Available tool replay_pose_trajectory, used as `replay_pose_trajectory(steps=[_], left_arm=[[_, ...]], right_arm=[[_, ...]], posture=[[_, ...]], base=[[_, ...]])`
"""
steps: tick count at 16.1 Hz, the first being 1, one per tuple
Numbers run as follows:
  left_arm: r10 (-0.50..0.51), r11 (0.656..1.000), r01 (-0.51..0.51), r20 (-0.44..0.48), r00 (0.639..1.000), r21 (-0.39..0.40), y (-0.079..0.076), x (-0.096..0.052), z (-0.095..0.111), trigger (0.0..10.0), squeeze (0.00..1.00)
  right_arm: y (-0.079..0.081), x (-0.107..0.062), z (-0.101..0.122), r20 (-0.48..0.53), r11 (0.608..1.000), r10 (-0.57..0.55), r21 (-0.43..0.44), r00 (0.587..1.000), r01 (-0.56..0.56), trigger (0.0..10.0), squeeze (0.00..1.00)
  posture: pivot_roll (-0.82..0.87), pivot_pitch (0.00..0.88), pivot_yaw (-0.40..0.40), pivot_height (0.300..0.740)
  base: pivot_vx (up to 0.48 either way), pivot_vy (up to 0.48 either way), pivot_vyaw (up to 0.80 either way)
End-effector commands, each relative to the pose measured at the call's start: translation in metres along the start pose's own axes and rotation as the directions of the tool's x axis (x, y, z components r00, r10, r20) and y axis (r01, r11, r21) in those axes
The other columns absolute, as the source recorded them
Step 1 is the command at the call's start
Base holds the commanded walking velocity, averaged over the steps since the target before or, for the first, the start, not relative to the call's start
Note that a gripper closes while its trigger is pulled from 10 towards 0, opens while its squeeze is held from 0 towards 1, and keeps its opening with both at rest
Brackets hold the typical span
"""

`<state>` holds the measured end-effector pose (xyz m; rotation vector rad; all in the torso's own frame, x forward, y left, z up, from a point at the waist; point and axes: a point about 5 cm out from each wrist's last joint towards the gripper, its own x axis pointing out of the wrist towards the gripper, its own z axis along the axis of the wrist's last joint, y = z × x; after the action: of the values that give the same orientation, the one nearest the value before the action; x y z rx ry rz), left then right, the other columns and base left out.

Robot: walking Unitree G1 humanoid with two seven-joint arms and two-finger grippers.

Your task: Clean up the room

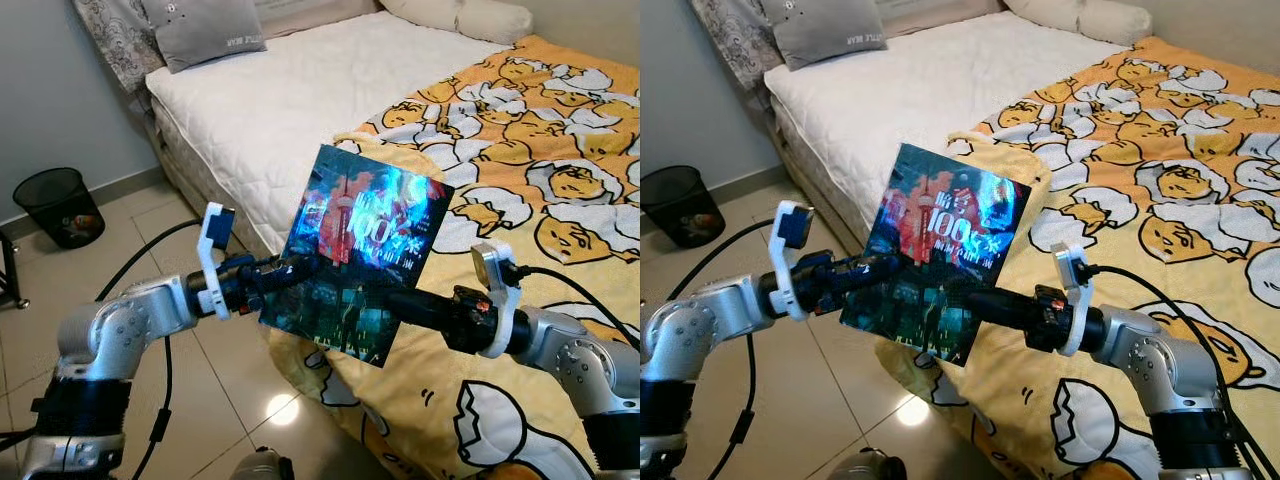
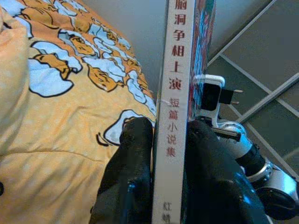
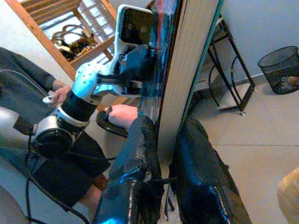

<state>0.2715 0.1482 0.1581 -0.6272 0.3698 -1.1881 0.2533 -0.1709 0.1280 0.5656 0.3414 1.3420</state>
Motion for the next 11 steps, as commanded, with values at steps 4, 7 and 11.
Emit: replay_pose_trajectory(steps=[4, 7, 11], left_arm=[[0.031, 0.999, -0.032, 0.03, 0.999, 0.033, -0.01, -0.001, -0.004, 0.0, 0.0], [0.078, 0.996, -0.08, 0.056, 0.995, 0.047, -0.01, -0.003, -0.006, 0.0, 0.0], [0.254, 0.946, -0.273, 0.123, 0.959, 0.175, -0.008, -0.01, -0.003, 0.0, 0.0]], right_arm=[[0.008, 0.005, 0.003, -0.021, 0.998, 0.038, -0.055, 0.999, -0.04, 0.0, 0.0], [0.004, 0.003, -0.002, -0.024, 0.999, -0.031, -0.033, 0.999, 0.03, 10.0, 0.0], [-0.004, -0.008, -0.012, 0.05, 0.961, -0.267, -0.064, 0.963, 0.269, 10.0, 1.0]], posture=[[-0.05, 0.0, 0.068, 0.74], [-0.06, 0.0, 0.068, 0.74], [-0.07, 0.0, 0.064, 0.74]], base=[[0.0, 0.0, 0.0], [0.0, 0.0, 0.0], [0.0, 0.0, 0.0]])
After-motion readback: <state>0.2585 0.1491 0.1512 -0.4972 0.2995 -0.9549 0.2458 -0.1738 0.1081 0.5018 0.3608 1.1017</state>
